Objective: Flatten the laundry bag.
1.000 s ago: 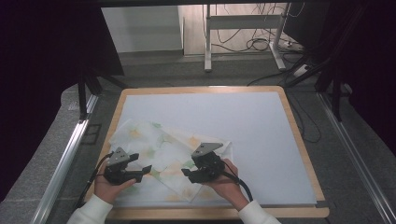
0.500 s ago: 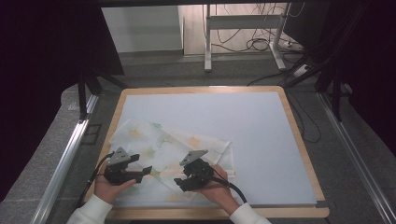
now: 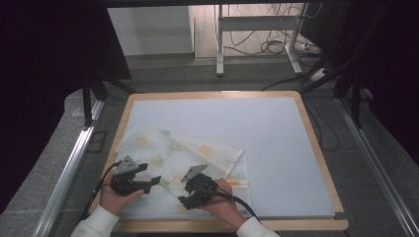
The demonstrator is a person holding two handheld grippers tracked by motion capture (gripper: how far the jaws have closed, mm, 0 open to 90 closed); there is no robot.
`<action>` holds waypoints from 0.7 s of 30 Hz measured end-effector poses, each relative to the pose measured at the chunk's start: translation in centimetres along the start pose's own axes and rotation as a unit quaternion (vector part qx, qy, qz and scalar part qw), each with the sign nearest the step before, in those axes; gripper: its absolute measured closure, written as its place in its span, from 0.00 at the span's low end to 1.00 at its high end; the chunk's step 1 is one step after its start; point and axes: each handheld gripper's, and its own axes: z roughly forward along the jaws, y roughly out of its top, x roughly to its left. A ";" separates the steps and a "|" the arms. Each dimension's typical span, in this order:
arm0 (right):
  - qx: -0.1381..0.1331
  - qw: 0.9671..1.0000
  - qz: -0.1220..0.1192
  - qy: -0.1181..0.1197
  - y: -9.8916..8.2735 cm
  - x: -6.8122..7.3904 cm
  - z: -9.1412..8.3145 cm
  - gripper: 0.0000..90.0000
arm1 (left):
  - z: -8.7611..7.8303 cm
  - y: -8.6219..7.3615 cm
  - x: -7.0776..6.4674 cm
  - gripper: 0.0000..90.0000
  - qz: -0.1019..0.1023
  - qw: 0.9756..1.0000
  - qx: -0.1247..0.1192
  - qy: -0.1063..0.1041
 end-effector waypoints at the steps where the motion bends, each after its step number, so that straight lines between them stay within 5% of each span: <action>1: 0.002 1.000 -0.002 0.001 0.0 0.1 0.1 0.41 | 0.0 0.0 0.0 0.29 0.000 1.000 0.000 0.000; 15: 0.036 0.999 -0.023 -0.018 -0.4 0.7 1.3 0.41 | 0.0 0.0 0.1 0.29 -0.002 1.000 0.002 -0.002; 21: 0.039 0.998 -0.035 -0.033 -0.5 0.8 1.1 0.56 | 0.1 0.0 0.0 0.29 -0.003 1.000 0.003 -0.003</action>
